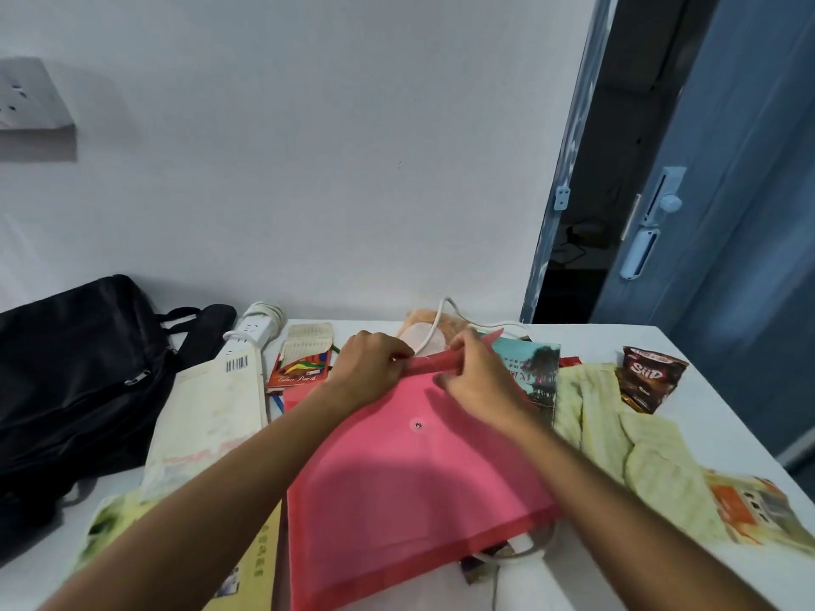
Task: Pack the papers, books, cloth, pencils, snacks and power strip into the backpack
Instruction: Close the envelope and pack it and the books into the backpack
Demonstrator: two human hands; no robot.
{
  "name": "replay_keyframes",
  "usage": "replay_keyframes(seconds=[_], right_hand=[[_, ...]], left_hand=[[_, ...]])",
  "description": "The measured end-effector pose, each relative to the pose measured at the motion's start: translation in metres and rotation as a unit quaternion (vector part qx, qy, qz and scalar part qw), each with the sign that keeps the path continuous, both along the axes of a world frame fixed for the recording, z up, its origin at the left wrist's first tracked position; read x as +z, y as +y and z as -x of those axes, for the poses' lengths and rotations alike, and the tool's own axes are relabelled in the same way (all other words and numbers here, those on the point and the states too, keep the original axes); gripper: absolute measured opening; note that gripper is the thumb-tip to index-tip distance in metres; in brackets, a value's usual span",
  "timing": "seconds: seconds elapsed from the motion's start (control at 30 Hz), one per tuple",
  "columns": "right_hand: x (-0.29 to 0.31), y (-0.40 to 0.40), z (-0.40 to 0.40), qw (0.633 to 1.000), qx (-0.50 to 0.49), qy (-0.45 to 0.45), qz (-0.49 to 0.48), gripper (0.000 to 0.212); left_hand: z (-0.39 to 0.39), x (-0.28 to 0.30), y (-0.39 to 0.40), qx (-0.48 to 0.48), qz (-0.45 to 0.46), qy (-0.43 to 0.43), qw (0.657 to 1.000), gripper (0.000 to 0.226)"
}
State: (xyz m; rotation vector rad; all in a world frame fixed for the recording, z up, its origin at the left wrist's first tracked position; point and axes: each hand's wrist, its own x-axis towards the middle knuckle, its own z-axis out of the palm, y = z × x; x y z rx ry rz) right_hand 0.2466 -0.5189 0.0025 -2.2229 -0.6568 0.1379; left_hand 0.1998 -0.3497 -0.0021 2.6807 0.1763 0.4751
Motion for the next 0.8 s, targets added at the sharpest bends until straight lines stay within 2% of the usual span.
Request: replay_keyframes(seconds=[0.07, 0.13, 0.2, 0.3, 0.37, 0.47, 0.6, 0.8], right_hand=[[-0.021, 0.017, 0.006, 0.998, -0.032, 0.022, -0.056, 0.062], [-0.027, 0.029, 0.011, 0.98, -0.071, 0.078, -0.168, 0.075], [-0.029, 0.036, 0.012, 0.951, -0.107, 0.13, -0.26, 0.077], [-0.032, 0.036, 0.009, 0.929, -0.113, 0.182, -0.301, 0.062], [-0.034, 0.03, 0.009, 0.94, -0.094, 0.17, -0.28, 0.045], [-0.034, 0.018, 0.01, 0.981, -0.052, 0.074, -0.173, 0.023], [-0.041, 0.002, 0.008, 0.999, 0.001, -0.014, -0.032, 0.019], [-0.053, -0.012, 0.003, 0.994, 0.078, -0.071, 0.036, 0.019]], left_hand=[[0.002, 0.0, -0.002, 0.0, 0.012, -0.002, 1.0, 0.025], [0.004, -0.002, -0.002, -0.002, 0.02, -0.003, 1.0, 0.023], [0.007, -0.005, -0.003, 0.0, 0.027, -0.008, 1.0, 0.019], [0.011, -0.008, -0.005, 0.003, 0.029, -0.013, 0.999, 0.016], [0.014, -0.012, -0.007, 0.001, 0.032, -0.004, 0.999, 0.019], [0.021, -0.017, -0.009, -0.019, 0.053, 0.025, 0.998, 0.02], [0.027, -0.02, -0.006, -0.053, 0.046, 0.069, 0.995, 0.019], [0.021, -0.033, 0.013, -0.127, -0.087, 0.117, 0.981, 0.032]])
